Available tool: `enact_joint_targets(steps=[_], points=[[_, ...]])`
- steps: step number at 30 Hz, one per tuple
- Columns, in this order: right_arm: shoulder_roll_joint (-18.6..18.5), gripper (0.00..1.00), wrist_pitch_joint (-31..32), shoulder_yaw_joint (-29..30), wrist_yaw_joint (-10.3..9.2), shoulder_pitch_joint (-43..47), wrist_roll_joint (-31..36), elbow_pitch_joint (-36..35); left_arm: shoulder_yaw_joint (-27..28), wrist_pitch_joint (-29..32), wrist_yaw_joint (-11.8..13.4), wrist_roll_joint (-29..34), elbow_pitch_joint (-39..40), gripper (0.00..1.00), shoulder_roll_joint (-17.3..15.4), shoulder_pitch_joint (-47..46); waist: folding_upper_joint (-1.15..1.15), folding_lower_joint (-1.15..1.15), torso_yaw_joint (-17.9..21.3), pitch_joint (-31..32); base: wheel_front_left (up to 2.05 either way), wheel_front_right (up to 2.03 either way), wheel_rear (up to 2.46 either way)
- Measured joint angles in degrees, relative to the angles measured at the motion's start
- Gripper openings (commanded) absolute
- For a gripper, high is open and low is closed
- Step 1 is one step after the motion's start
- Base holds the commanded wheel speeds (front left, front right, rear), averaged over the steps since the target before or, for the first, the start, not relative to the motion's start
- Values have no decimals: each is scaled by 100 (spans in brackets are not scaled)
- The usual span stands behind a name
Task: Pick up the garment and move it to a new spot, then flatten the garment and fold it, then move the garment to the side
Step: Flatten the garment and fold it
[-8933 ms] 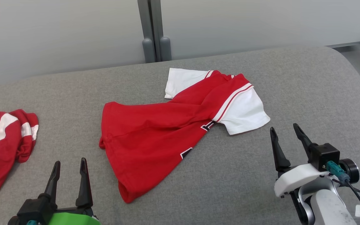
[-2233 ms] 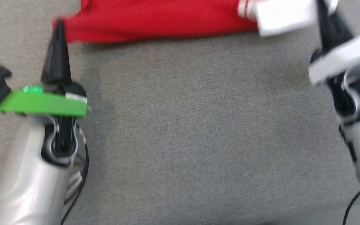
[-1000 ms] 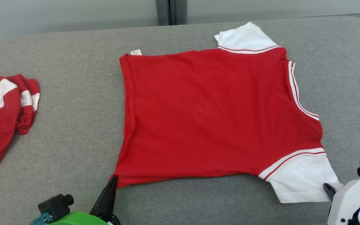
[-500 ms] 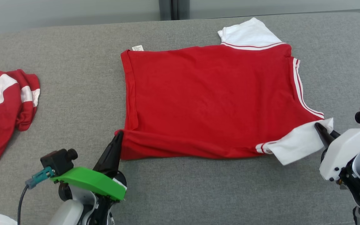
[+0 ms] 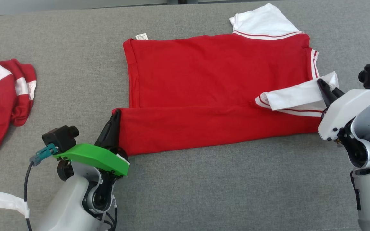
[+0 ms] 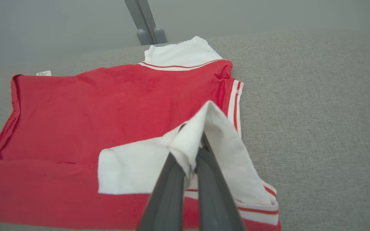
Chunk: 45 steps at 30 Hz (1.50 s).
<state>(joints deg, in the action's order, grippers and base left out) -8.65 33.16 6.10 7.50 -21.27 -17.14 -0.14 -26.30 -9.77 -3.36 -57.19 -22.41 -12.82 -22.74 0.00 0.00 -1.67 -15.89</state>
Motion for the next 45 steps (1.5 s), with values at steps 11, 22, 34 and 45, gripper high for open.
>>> enact_joint_targets(steps=[11,22,34,45], points=[[-116,0,-557,65,0,-508,134,798,-129,-160,-177,31,-592,0,248,-330,0,0,-139,-252,0,0,0],[-115,100,-1135,-34,0,-767,182,1291,-213,-343,-267,168,-971,100,322,-469,0,0,-219,-225,0,0,0],[-199,100,-509,269,0,133,285,726,-319,-501,198,1080,-567,100,80,170,0,1,-134,226,0,0,0],[-45,100,-249,694,0,371,706,1059,-533,-436,541,1362,-705,100,114,250,0,0,-76,43,0,0,0]])
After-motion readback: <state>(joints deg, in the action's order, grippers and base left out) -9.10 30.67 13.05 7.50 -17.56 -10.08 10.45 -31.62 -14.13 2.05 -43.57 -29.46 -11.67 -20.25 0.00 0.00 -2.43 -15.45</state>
